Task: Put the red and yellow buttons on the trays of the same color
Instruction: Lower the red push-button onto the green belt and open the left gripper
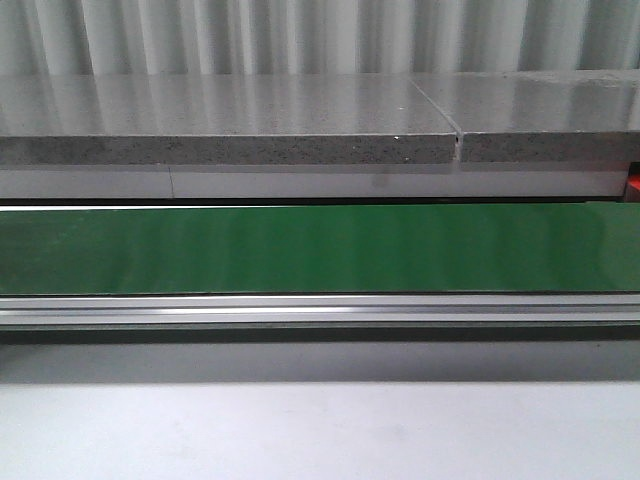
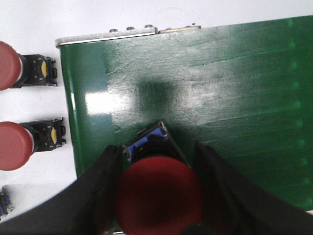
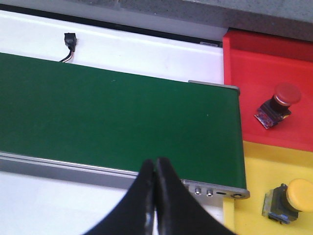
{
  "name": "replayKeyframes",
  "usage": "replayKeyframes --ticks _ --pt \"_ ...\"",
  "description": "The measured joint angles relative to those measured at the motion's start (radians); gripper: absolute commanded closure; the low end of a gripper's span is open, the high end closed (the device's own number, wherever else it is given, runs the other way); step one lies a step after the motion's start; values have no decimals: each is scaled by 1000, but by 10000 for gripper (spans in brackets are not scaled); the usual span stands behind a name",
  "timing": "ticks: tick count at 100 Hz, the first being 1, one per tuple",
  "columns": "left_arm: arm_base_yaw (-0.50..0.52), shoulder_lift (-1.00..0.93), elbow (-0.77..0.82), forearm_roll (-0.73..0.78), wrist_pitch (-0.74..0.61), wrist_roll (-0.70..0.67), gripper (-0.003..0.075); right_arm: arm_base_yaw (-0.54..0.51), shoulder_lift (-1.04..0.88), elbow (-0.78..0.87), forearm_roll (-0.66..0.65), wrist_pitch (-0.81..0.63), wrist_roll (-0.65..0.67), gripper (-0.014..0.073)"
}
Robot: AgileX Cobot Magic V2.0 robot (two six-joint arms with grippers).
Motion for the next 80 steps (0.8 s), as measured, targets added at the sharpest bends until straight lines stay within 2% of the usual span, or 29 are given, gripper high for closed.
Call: replayKeyframes --ticks 37,46,56,63,75,80 --pt "0 50 -6 20 4 0 738 0 0 0 0 0 0 664" --pt "-2 50 -6 13 6 0 708 0 0 0 0 0 0 664" --pt "-4 50 -7 -3 14 0 587 0 0 0 0 0 0 664" --pt "-4 50 -7 -14 19 0 449 0 0 0 0 0 0 664" --pt "-4 51 -7 -21 29 0 167 0 0 0 0 0 0 664" --pt "-6 53 -7 -19 29 0 89 0 0 0 0 0 0 664"
